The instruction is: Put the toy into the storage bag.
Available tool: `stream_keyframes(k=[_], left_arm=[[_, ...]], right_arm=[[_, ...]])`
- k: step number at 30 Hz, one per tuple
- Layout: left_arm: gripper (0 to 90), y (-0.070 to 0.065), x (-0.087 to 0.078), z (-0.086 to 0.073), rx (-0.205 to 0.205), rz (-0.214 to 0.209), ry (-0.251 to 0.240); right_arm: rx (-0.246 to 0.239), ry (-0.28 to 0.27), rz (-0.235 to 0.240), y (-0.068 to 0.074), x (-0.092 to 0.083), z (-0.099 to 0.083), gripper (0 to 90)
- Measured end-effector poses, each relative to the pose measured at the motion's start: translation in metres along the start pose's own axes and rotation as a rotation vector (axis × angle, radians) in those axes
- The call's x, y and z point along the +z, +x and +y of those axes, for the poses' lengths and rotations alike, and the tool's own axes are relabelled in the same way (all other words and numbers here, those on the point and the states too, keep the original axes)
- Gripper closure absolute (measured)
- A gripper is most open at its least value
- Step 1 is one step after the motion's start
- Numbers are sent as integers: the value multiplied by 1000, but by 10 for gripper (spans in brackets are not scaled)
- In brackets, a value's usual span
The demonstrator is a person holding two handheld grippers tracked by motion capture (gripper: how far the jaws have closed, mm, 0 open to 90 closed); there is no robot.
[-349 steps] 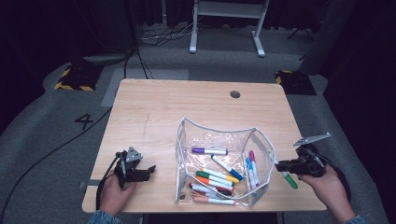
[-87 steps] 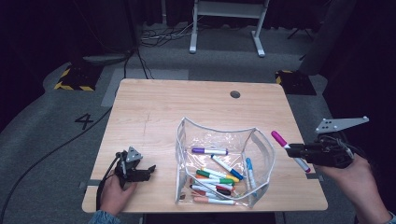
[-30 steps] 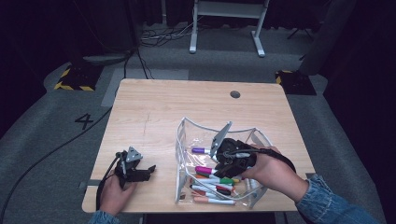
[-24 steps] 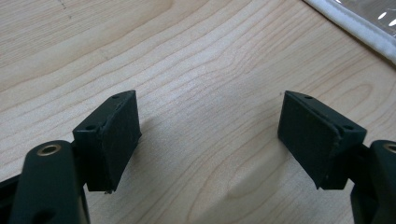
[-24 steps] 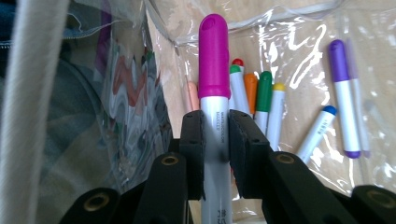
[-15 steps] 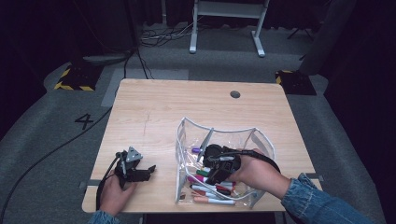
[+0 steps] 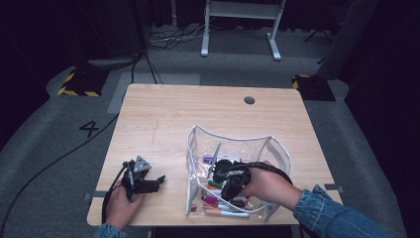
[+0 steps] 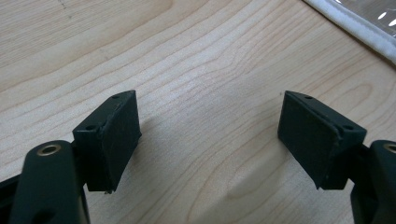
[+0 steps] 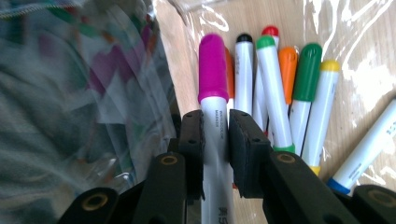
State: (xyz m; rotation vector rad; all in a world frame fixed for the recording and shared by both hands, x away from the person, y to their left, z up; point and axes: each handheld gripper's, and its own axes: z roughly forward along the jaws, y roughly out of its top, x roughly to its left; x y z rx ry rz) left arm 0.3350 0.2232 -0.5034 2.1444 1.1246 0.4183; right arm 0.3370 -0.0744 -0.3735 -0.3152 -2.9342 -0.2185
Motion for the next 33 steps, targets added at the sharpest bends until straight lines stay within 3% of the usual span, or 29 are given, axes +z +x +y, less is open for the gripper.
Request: stream_keyframes(k=[5,11,16,22,25,29,33], left_arm=[[212,0,0,0,0,0,0],[212,0,0,0,-1,-1,1],[212,0,0,0,0,0,0],[212,0,0,0,-1,0,-1],[212,0,0,0,-1,-2,0],[212,0,0,0,0,0,0],[212,0,0,0,-1,0,4]], right_arm=[[20,8,-7,-3,3,0,705],[35,-40,-49,-4,-2,-2,492],[70,-148,-95,-2,-23,-6,463],[145,-326,-123,2,-60,-22,452],[172,-405,-162,4,-77,-37,423],[207,-492,-171,3,-95,-62,363],[233,-567,-213,1,-111,-93,319]])
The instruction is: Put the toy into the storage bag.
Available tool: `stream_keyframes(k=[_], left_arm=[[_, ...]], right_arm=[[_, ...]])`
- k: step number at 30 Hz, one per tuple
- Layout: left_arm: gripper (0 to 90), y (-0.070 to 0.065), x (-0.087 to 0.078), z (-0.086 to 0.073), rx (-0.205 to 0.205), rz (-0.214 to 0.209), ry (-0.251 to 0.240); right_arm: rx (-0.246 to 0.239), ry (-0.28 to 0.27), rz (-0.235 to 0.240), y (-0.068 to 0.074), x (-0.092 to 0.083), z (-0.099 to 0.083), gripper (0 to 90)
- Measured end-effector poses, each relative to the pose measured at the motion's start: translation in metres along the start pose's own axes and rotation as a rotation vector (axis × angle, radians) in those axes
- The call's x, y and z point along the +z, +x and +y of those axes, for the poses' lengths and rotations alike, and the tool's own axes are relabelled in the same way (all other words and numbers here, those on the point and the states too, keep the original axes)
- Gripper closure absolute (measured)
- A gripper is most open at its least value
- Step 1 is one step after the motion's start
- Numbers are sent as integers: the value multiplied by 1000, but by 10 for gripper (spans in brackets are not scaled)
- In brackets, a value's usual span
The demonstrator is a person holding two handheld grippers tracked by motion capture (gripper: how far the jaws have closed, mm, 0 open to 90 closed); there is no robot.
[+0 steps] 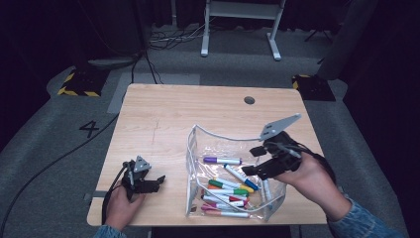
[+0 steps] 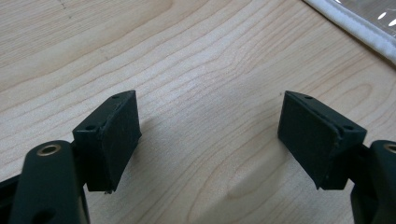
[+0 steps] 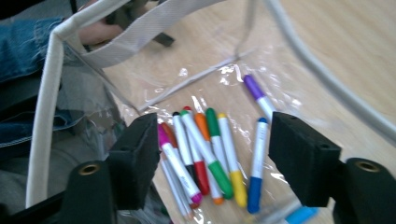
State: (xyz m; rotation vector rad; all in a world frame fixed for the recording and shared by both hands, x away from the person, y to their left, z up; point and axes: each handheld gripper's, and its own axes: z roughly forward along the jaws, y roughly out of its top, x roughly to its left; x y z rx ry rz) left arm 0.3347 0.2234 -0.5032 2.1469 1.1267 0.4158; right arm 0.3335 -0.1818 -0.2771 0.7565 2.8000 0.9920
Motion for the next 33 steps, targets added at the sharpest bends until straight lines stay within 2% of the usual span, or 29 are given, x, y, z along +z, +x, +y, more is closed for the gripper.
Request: stream_keyframes(k=[5,9,12,15,18,24,29,33], left_arm=[[212,0,0,0,-2,1,0],[212,0,0,0,-1,0,0],[212,0,0,0,-2,1,-3],[212,0,1,0,-5,3,-5],[212,0,1,0,-3,4,-6],[212,0,1,1,-8,6,-9],[212,0,1,1,-8,6,-9],[212,0,1,1,-10,5,-7]], right_arm=[[48,-64,-63,-19,-37,-26,305],[89,-90,-115,-34,-61,-47,318],[119,-94,-153,-44,-70,-63,331],[155,-84,-187,-52,-71,-78,338],[172,-70,-217,-59,-63,-93,341],[230,-64,-212,-71,-35,-120,344],[288,-32,-156,-81,5,-141,345],[300,-22,-138,-83,35,-156,354]])
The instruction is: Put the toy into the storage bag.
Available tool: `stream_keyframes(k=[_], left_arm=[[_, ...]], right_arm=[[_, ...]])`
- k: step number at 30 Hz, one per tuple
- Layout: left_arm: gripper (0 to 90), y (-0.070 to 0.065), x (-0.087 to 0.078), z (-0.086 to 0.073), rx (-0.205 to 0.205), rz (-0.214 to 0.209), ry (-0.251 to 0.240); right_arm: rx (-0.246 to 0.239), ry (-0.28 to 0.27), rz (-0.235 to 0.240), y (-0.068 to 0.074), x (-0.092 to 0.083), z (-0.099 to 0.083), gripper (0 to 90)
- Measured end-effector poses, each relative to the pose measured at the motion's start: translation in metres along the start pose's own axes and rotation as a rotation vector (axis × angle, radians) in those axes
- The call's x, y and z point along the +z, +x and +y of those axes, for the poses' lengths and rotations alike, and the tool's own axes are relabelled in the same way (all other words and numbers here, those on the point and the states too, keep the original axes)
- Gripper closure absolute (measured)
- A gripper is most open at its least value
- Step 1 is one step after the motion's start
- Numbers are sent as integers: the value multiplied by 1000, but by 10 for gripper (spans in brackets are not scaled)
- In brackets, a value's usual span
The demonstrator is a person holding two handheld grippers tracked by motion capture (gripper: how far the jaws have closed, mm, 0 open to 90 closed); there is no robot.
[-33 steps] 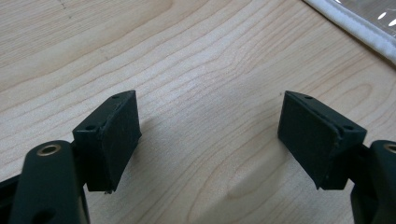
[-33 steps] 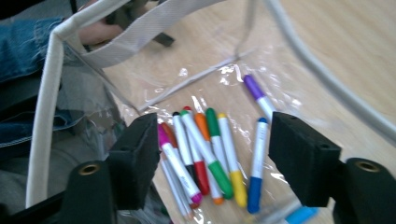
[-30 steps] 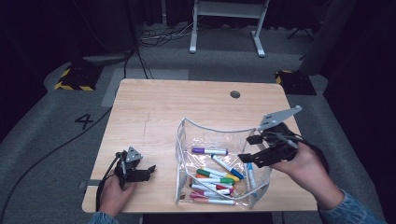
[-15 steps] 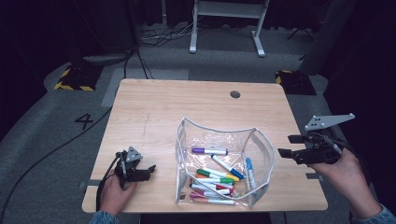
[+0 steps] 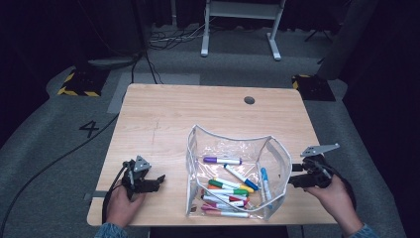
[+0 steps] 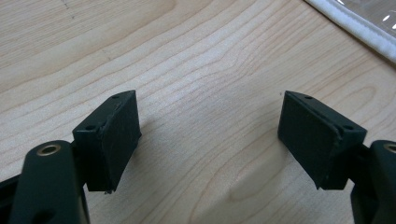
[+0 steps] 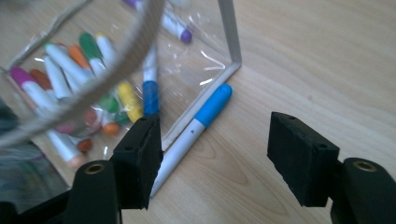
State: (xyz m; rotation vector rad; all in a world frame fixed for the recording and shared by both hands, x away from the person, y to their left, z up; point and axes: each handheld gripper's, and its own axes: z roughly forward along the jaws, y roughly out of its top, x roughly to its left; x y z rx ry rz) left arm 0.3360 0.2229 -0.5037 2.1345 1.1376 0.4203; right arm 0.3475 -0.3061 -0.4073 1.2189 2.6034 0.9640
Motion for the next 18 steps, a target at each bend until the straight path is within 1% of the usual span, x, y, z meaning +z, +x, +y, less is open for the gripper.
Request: stream_keyframes(k=[2,4,6,9,12,14,15,18], left_arm=[[212,0,0,0,-3,1,-1],[212,0,0,0,-4,1,-1],[212,0,0,0,-4,1,-1],[212,0,0,0,-4,1,-1],[212,0,0,0,-4,1,-1],[212,0,0,0,-4,1,-1],[212,0,0,0,-3,1,-1],[212,0,0,0,-3,1,-1]], right_arm=[[17,7,21,-1,12,-5,355],[29,20,28,-2,23,-9,356],[33,23,36,-3,32,-11,361],[30,38,43,-1,46,-13,368],[38,58,56,0,60,-15,376],[31,68,50,0,66,-17,388],[38,68,53,0,68,-17,392],[29,73,44,0,73,-19,426]])
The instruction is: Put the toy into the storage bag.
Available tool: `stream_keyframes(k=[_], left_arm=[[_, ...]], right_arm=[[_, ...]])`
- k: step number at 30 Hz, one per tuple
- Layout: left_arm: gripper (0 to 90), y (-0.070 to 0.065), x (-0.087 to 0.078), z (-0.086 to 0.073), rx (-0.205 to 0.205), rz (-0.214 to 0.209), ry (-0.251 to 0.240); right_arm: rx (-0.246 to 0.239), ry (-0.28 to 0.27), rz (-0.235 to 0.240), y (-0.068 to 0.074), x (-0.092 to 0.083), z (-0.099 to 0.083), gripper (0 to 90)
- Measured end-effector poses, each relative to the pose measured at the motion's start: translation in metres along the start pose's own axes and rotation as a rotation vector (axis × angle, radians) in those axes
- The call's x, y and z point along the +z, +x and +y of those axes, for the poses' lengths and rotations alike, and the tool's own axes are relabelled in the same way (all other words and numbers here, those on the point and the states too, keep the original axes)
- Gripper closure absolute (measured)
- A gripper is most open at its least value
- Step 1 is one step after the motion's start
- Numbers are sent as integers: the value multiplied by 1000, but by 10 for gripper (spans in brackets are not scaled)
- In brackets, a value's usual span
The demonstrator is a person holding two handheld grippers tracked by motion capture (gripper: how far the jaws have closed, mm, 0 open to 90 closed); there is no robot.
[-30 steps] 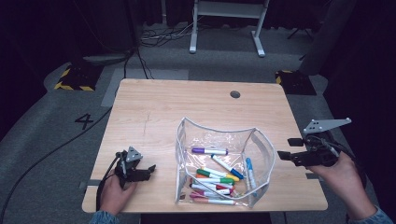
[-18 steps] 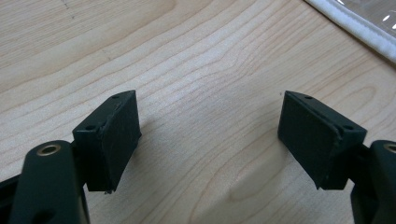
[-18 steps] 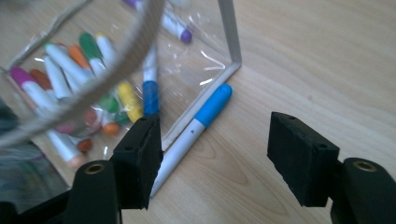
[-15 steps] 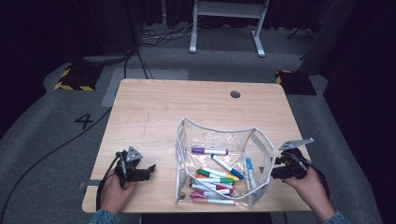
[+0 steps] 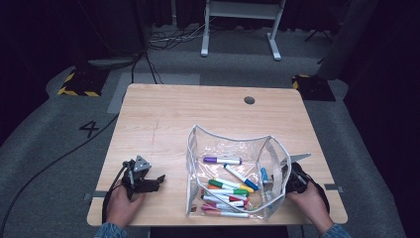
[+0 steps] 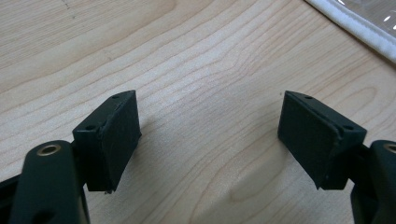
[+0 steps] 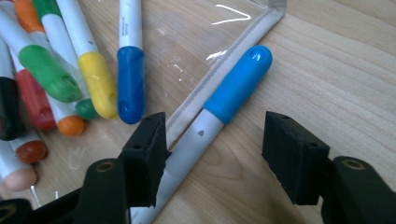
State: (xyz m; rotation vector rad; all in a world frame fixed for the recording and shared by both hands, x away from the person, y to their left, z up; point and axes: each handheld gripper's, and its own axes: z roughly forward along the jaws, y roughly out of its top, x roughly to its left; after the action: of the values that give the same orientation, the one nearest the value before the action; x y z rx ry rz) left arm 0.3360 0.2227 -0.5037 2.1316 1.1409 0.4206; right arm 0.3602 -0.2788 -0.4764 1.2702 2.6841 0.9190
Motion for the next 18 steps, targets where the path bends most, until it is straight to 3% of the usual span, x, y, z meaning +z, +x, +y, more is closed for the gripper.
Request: stream_keyframes(k=[3,5,8,10,12,18], left_arm=[[212,0,0,0,0,0,0],[212,0,0,0,0,0,0],[212,0,0,0,-1,0,0],[212,0,0,0,0,0,0],[212,0,0,0,0,0,0],[212,0,0,0,-1,0,0]], right_arm=[[-21,0,-49,1,-1,-1,521],[-49,2,-105,0,-2,-2,559],[-89,19,-189,-2,-5,-5,685],[-77,26,-194,-6,-8,-6,756],[-58,31,-200,-10,-11,-7,763],[-4,13,-138,-17,-26,-8,765]])
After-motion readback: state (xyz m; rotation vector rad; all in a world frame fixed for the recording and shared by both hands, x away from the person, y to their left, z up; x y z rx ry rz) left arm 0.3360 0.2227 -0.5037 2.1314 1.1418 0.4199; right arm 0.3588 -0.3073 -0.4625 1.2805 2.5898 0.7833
